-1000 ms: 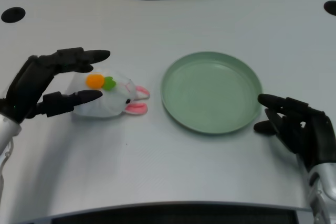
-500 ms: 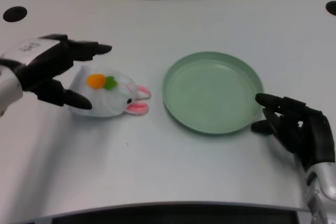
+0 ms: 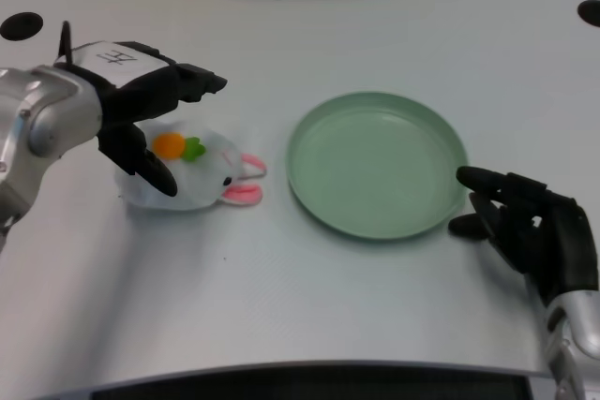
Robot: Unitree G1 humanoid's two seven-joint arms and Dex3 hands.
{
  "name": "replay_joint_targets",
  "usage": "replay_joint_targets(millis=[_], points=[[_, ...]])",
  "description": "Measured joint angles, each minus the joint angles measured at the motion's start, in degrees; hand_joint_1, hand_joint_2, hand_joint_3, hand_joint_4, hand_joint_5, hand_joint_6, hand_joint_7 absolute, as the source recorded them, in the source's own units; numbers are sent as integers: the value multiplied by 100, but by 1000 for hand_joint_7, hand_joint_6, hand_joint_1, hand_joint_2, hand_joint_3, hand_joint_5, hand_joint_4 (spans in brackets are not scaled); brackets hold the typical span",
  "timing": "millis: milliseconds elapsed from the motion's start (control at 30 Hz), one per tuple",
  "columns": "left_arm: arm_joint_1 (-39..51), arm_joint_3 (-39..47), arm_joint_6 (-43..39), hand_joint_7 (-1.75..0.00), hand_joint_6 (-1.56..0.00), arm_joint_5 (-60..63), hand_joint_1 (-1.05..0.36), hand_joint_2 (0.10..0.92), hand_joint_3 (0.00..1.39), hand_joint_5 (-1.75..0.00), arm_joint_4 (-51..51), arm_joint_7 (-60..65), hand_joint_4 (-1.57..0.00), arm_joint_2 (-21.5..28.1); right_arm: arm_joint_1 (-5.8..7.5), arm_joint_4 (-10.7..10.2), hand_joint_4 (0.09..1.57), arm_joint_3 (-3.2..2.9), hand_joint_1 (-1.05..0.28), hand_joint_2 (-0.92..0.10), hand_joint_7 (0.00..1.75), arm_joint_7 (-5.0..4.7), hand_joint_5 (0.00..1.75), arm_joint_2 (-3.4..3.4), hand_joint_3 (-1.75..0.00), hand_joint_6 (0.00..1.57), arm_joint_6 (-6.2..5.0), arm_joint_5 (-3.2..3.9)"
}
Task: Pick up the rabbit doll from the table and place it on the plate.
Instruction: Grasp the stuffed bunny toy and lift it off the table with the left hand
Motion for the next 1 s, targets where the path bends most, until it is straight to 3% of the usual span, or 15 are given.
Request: replay_joint_targets(millis=[333, 1000], points=[[-380, -396, 88, -4, -55, 309, -995, 880, 8, 1, 886, 59, 1, -348, 4, -27, 839, -15, -408, -921, 11, 6, 864, -4, -188, 1053, 3, 6], [-1525, -1153, 81, -1, -62, 526, -1018, 866, 0, 0, 4211, 1046, 0, -1304, 64, -84, 836, -22, -405, -921, 8, -30, 875, -32, -189, 1050, 3, -15]])
